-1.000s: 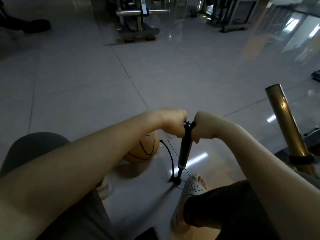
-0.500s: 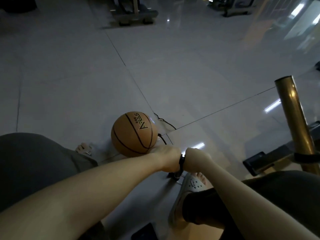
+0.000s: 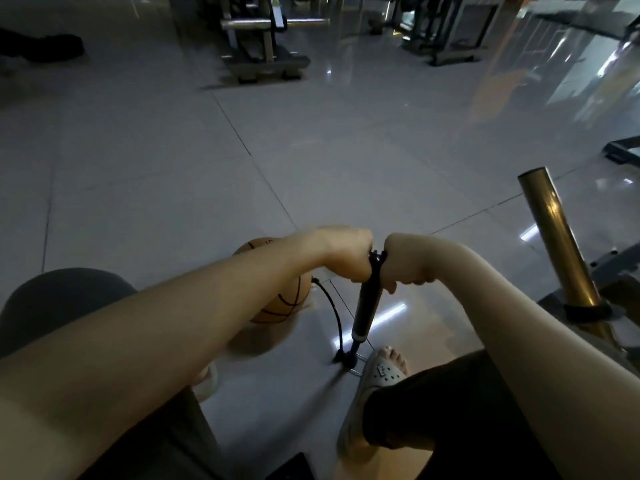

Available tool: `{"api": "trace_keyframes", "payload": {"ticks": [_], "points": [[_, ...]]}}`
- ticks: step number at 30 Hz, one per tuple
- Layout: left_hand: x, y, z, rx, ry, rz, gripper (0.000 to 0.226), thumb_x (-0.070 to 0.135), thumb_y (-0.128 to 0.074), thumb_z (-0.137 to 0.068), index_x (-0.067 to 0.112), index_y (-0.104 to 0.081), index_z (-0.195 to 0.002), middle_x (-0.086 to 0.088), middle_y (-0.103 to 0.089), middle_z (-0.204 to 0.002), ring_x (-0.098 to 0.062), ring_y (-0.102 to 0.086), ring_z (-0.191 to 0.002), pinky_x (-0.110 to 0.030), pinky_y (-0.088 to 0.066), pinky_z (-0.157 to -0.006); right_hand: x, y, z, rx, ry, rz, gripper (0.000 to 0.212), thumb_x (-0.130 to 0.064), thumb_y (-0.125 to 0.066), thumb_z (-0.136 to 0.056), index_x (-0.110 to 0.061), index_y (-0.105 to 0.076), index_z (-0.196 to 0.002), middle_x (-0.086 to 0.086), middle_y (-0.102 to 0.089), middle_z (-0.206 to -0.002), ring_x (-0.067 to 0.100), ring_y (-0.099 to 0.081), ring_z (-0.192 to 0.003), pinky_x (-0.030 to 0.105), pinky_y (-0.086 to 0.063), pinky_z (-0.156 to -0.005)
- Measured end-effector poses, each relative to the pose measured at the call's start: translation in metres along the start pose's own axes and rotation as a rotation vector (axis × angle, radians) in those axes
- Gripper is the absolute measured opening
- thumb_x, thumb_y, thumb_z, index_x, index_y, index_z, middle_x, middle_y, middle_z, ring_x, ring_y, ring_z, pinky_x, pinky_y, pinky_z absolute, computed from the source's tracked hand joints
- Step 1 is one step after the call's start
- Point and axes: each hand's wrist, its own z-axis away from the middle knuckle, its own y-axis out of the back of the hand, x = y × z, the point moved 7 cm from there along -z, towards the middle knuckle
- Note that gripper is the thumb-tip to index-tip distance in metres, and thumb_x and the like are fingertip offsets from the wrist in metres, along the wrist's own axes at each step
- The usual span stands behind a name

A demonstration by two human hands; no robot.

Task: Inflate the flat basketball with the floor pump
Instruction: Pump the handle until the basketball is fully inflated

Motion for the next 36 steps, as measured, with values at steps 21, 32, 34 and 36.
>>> {"api": "trace_keyframes", "payload": {"ticks": [21,32,34,36], "points": [[-0.022,-0.110,-0.010,-0.089,0.048,-0.065,0.011,0.017,-0.055,-0.087,0.015,-0.057,-0.077,-0.003,-0.054,-0.069,-0.020,-0.049,-0.058,-0.026,-0.037,-0.052,0.006,-0.097,-0.039,0.044,0.043,0.174,0.020,-0.019,-0.068,-0.077,-0.015,-0.050,-0.070,0.001,-0.060,-0.073,0.021,-0.058,-0.071,0.027,-0.046,-0.063],[-0.022,-0.110,-0.031,-0.027,-0.022,-0.137,0.020,0.021,-0.057,-0.084,0.021,-0.047,-0.068,0.002,-0.050,-0.066,-0.022,-0.053,-0.060,-0.027,-0.037,-0.052,0.019,-0.111,-0.056,-0.177,-0.113,0.146,0.022,-0.013,-0.067,-0.085,-0.010,-0.051,-0.069,0.004,-0.051,-0.060,0.016,-0.047,-0.050,0.026,-0.043,-0.054],[-0.027,-0.129,-0.033,0.009,-0.026,-0.170,0.015,0.025,-0.059,-0.082,0.020,-0.048,-0.073,0.002,-0.052,-0.069,-0.028,-0.058,-0.069,-0.029,-0.040,-0.057,0.020,-0.129,-0.068,-0.145,-0.107,0.196,0.018,-0.015,-0.064,-0.085,-0.012,-0.052,-0.072,0.002,-0.053,-0.064,0.017,-0.055,-0.059,0.029,-0.048,-0.065],[-0.031,-0.139,-0.039,0.046,-0.035,-0.184,0.011,0.025,-0.060,-0.082,0.019,-0.050,-0.080,-0.004,-0.059,-0.078,-0.030,-0.062,-0.075,-0.030,-0.041,-0.058,0.025,-0.135,-0.078,-0.101,-0.129,0.188,0.013,-0.017,-0.064,-0.084,-0.015,-0.054,-0.077,0.000,-0.056,-0.071,0.020,-0.061,-0.072,0.030,-0.048,-0.069]]}}
